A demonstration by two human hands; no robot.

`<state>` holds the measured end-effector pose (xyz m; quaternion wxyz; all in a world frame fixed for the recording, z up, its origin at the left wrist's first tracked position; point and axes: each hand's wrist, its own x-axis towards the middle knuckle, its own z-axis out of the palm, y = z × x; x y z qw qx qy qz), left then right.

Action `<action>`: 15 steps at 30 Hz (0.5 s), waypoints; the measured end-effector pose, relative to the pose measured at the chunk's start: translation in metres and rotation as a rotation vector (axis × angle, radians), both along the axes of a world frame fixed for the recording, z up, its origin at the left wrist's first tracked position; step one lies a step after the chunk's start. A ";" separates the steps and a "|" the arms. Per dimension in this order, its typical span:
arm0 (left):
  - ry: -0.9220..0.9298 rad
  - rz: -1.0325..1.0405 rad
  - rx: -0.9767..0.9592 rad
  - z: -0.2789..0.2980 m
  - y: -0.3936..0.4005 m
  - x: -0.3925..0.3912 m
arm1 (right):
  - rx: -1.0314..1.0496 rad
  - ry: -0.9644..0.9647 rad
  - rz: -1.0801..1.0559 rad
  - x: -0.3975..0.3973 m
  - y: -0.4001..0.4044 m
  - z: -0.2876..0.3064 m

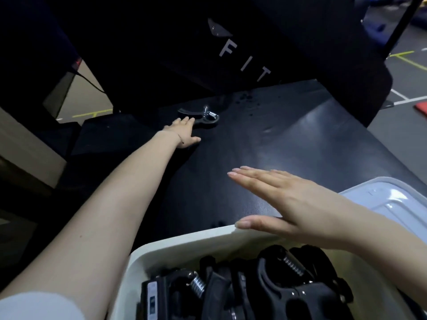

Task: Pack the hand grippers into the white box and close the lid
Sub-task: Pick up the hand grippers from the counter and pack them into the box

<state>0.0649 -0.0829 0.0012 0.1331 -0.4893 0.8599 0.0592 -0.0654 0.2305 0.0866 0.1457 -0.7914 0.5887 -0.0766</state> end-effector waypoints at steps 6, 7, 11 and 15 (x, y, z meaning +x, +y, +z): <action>0.068 -0.022 -0.049 -0.016 -0.016 -0.011 | -0.018 -0.054 -0.008 0.000 -0.001 -0.005; 0.075 -0.038 -0.096 -0.017 -0.014 -0.012 | -0.033 -0.053 -0.001 0.000 -0.001 -0.005; 0.115 -0.078 -0.276 -0.022 0.003 -0.012 | -0.061 -0.038 0.009 0.000 -0.001 -0.008; 0.222 -0.014 -0.198 -0.022 0.023 -0.010 | -0.016 0.011 -0.023 0.001 0.002 -0.004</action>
